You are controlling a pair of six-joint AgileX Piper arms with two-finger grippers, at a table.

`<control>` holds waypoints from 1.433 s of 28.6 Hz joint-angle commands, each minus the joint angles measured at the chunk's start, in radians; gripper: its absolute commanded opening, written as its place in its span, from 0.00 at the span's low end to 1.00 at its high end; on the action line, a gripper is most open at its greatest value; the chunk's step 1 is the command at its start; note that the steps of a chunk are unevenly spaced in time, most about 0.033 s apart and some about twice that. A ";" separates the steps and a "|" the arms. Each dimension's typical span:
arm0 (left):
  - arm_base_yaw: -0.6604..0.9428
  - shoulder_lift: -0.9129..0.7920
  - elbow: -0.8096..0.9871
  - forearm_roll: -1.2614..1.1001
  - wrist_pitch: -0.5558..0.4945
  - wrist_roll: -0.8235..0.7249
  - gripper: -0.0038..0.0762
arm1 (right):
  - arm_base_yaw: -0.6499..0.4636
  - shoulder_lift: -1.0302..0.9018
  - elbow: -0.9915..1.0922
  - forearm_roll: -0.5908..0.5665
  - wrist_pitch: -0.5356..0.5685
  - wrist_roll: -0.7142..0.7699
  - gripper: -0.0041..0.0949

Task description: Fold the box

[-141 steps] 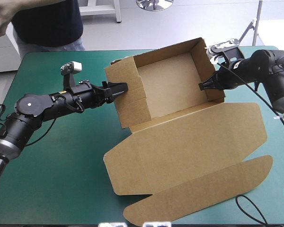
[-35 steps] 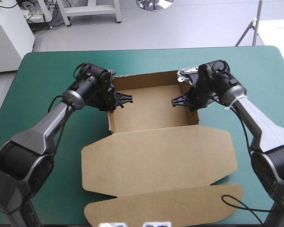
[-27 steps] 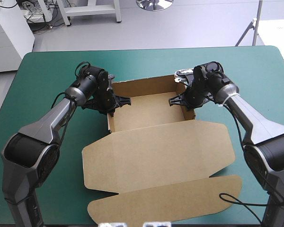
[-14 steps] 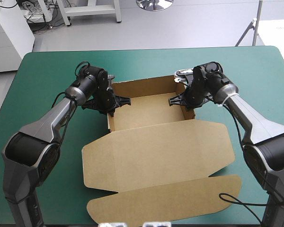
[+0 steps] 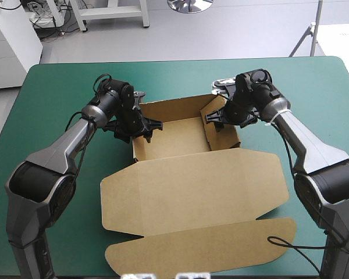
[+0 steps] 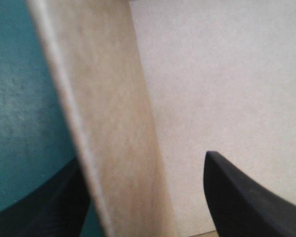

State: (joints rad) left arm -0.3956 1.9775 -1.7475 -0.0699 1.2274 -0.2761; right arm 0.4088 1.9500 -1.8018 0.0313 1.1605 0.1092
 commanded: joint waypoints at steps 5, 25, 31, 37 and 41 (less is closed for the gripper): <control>-0.004 -0.085 -0.219 -0.004 0.061 -0.005 0.66 | -0.004 -0.055 -0.205 -0.031 0.094 -0.008 0.75; -0.004 -0.599 -0.169 0.008 0.063 0.161 0.04 | -0.004 -0.266 -0.172 -0.006 0.094 -0.025 0.75; -0.004 -0.888 0.156 -0.001 0.025 0.197 0.04 | -0.004 -0.277 -0.043 -0.010 0.088 -0.050 0.75; -0.004 -1.159 0.490 -0.007 -0.121 0.202 0.04 | -0.004 -0.259 -0.007 -0.011 0.025 -0.050 0.75; -0.004 -1.308 0.674 -0.007 -0.173 0.202 0.04 | -0.004 -0.219 -0.007 -0.011 0.034 -0.050 0.75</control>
State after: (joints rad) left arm -0.3956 0.7519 -1.1544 -0.0619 1.1559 -0.0751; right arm 0.4088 1.7480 -1.7890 0.0260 1.2243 0.0708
